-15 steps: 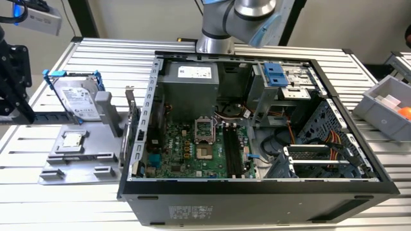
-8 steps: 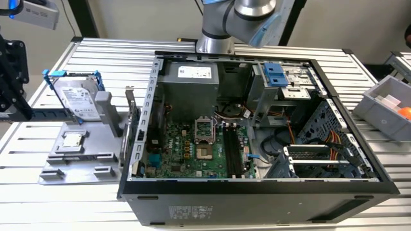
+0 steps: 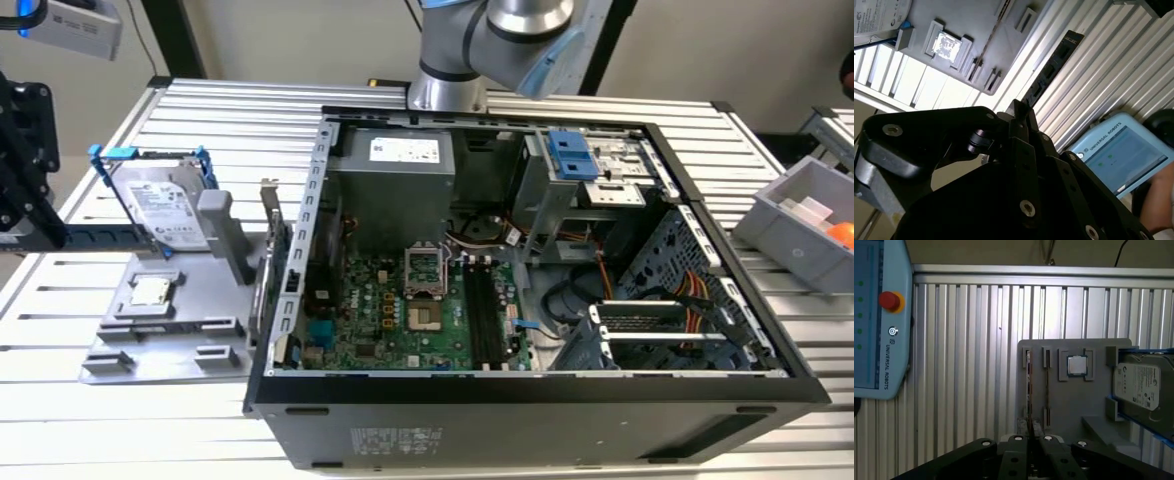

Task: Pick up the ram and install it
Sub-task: 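Pick up the ram and move it above insertion slot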

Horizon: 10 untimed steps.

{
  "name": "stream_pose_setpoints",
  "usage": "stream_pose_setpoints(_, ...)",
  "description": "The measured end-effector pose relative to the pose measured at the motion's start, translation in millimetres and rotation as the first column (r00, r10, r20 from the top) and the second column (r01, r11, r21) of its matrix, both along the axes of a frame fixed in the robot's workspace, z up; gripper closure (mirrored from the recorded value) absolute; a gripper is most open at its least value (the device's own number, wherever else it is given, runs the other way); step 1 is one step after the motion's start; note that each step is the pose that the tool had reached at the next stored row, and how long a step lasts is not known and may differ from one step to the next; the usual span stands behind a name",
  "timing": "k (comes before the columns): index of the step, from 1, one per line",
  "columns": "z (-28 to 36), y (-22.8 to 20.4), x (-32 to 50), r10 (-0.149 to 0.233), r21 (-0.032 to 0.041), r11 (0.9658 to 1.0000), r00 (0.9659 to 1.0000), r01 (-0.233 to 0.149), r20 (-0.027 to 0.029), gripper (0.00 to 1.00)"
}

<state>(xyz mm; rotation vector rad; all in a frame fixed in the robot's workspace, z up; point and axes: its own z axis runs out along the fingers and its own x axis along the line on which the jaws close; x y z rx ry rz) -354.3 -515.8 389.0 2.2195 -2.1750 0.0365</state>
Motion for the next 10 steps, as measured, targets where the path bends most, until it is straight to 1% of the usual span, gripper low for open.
stream_pose_setpoints(6,0.0,0.2,0.5,0.000,0.0000,1.0000,1.0000,0.000,0.0000,1.00)
stream_pose_setpoints(10,0.0,0.1,4.0,0.000,-0.0001,1.0000,1.0000,0.000,0.0000,1.00)
